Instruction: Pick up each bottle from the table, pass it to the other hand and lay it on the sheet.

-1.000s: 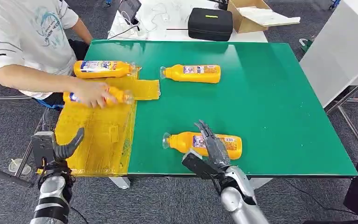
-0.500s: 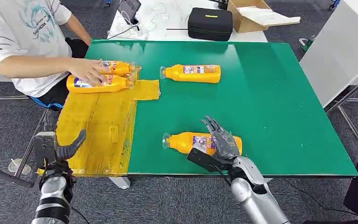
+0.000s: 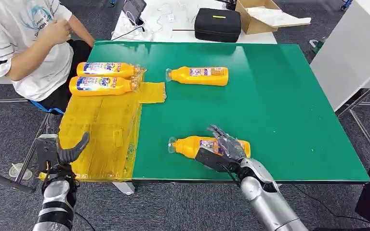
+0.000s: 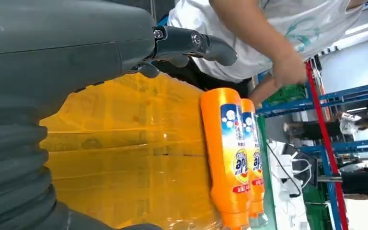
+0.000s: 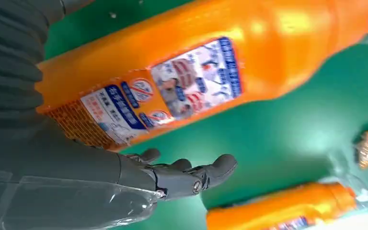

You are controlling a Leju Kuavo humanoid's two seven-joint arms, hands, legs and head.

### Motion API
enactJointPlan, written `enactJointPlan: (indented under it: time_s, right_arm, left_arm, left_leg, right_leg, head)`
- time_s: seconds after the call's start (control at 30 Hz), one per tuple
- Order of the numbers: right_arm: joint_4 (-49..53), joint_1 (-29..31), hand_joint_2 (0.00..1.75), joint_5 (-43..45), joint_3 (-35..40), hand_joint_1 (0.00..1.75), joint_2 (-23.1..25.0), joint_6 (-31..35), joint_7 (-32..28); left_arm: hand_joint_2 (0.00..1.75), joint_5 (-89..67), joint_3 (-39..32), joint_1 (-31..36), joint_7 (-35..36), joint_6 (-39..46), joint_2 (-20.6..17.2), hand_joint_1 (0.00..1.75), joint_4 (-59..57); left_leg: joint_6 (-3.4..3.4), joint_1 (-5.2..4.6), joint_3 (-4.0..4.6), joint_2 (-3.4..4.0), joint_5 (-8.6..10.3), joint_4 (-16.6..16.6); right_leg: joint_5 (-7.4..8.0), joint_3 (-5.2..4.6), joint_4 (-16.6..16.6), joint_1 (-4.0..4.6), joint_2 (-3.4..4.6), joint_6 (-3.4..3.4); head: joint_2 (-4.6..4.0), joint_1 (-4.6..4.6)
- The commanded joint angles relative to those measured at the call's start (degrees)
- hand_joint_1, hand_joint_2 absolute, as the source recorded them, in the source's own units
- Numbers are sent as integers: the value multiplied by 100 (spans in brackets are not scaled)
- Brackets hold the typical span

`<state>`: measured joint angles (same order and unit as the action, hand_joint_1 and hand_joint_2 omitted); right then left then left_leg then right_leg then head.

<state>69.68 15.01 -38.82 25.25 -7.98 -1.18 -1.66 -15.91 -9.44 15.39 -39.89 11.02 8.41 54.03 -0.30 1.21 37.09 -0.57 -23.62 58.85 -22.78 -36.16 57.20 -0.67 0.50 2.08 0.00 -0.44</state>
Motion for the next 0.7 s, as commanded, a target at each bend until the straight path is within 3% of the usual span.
enactJointPlan:
  time_s: [0.03,0.7]
  right_arm:
    - [-992,538,175,273,437,0,-357,-290,80]
    - [-1053,1085,175,177,1117,0,-1084,-897,434]
  left_arm:
    - [175,-14,-45,349,42,33,-47,0,-634]
    - [175,91,-82,414,105,-140,-27,0,-850]
  left_leg:
    - [8,-2,-28,4,-6,-6]
    - [6,-1,-16,1,-2,0]
  right_leg:
    - [-6,28,-7,1,-5,-6]
    - [-2,18,-4,2,-5,-3]
  head:
    - [0,2]
    - [0,2]
